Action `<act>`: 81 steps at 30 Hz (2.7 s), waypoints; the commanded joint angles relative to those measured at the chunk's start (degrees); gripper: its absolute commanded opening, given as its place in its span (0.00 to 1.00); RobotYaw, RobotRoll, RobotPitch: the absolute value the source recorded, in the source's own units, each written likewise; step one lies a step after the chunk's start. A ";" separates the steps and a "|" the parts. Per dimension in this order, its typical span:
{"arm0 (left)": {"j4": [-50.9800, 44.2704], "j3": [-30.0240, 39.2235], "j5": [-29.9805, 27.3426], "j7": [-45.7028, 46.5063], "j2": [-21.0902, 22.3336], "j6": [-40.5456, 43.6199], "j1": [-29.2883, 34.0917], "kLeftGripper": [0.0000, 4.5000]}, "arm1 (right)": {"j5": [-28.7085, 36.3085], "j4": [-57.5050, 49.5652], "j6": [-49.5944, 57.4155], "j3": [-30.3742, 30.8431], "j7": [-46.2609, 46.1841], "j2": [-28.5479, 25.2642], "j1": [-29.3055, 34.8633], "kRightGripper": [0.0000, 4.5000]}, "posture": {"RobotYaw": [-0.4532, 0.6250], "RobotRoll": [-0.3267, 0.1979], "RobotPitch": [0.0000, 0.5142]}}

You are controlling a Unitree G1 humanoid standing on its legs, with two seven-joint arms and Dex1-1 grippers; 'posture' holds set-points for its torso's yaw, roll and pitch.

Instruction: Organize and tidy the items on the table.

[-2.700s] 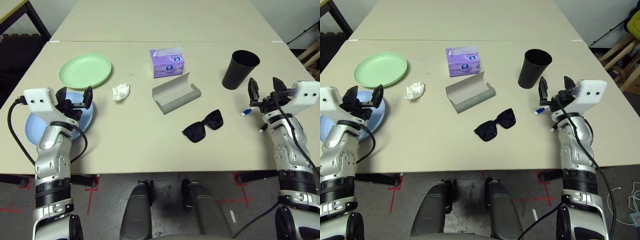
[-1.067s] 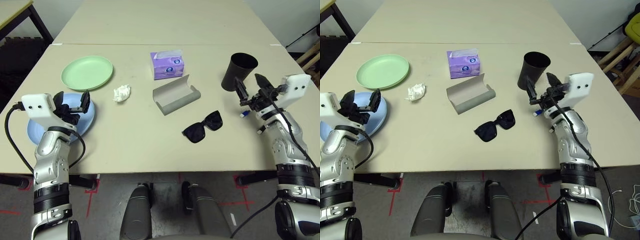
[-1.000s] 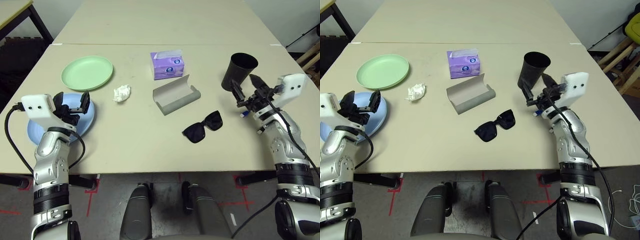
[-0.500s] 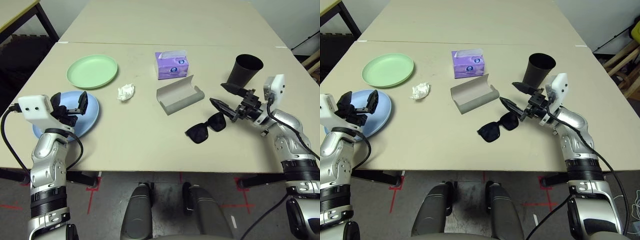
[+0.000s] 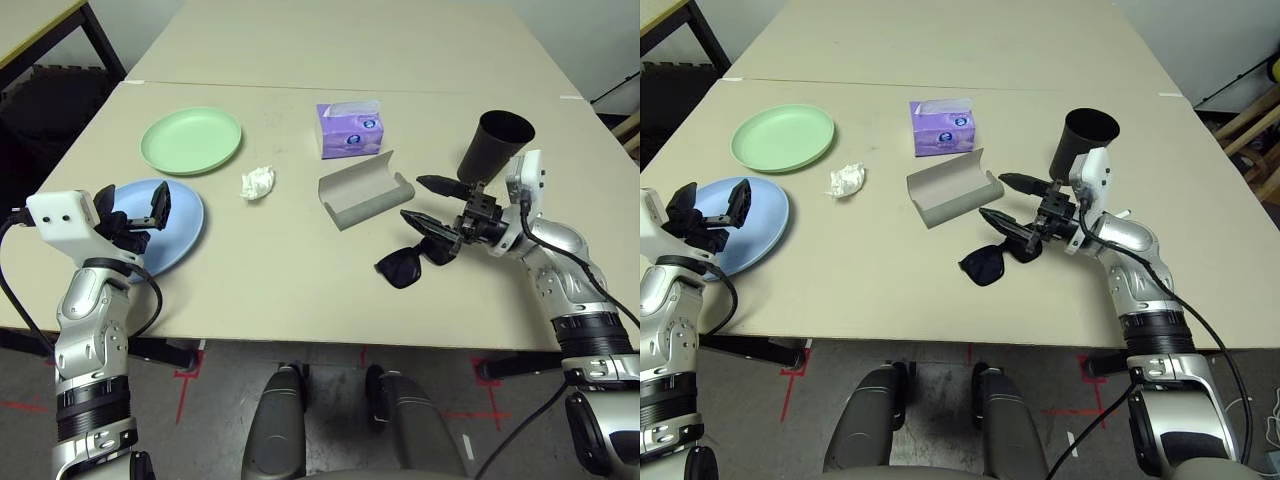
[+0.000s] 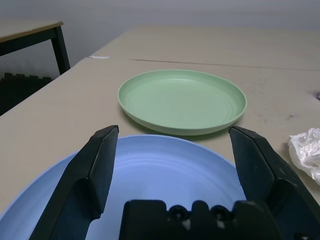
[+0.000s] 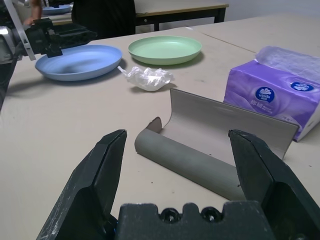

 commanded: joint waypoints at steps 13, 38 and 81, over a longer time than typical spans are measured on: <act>-2.13 -0.19 -0.34 0.08 0.07 1.99 0.63 1.00 | 0.30 -2.97 3.23 -0.22 -0.93 -1.59 -0.84 1.00 | 0.57 0.62 0.39; -4.25 0.51 -0.91 -1.25 1.88 4.15 2.18 1.00 | -2.55 2.35 -10.78 3.60 11.89 -1.87 -2.21 1.00 | 0.61 0.62 0.41; 24.84 1.89 -1.96 -13.30 28.50 29.79 -9.12 1.00 | -1.75 1.88 -11.43 4.11 12.79 -1.43 -1.09 1.00 | 0.60 0.62 0.41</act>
